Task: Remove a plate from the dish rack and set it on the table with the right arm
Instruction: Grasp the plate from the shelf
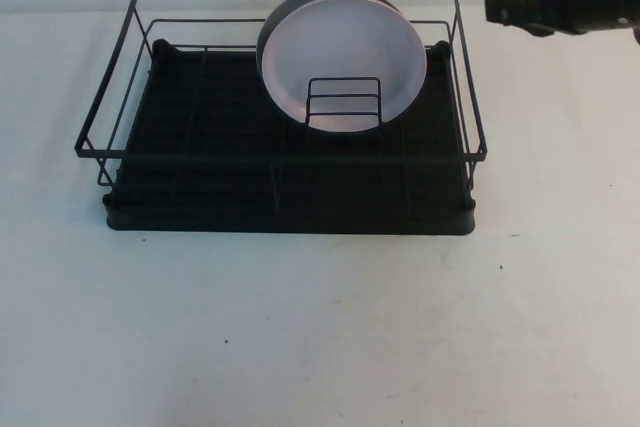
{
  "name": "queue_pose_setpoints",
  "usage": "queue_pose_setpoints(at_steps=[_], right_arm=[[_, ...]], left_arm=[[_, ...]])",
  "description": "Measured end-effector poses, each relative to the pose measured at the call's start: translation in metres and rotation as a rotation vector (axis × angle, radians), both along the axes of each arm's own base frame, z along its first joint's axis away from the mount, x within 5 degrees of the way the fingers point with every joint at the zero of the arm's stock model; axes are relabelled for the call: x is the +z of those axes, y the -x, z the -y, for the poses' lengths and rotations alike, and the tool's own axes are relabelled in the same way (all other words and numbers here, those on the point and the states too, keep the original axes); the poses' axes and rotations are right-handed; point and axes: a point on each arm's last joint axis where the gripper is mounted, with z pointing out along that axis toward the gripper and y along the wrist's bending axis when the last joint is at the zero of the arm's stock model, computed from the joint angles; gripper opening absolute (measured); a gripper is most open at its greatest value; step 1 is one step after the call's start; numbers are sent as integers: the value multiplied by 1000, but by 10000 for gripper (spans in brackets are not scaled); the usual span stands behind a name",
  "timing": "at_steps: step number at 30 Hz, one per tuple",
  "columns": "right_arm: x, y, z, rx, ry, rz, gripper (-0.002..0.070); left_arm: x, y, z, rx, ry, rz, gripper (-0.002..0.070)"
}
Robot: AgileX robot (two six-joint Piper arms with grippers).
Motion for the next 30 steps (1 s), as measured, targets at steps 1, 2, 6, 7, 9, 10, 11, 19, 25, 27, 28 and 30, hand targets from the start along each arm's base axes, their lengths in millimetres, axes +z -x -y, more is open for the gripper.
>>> queue_pose_setpoints(at_steps=[1,2,6,7,9,10,11,19,25,27,28,30], right_arm=[[-1,-7,-5,19,6,11,-1],[1,-13,-9,36,13,30,11],[-4,-34,-33,119,47,76,108],[-6,-38,-39,143,61,90,134],[-10,-44,-52,188,93,114,202],[-13,-47,-58,209,110,124,237],[-15,-50,-63,222,121,131,258],[-20,-66,-79,272,191,209,312],[-33,-79,-79,241,230,250,315],[-39,-82,-78,229,237,254,315],[-39,-83,-78,220,239,260,315],[-41,-85,-78,209,244,268,315]], left_arm=[[0,0,0,0,0,0,-4],[0,0,0,0,0,0,-4],[0,0,0,0,0,0,-4],[0,0,0,0,0,0,-4],[0,0,0,0,0,0,-4],[0,0,0,0,0,0,-4],[0,0,0,0,0,0,-4],[0,0,0,0,0,0,-4],[0,0,0,0,0,0,-4],[0,0,0,0,0,0,-4],[0,0,0,0,0,0,-4],[0,0,0,0,0,0,-4]])
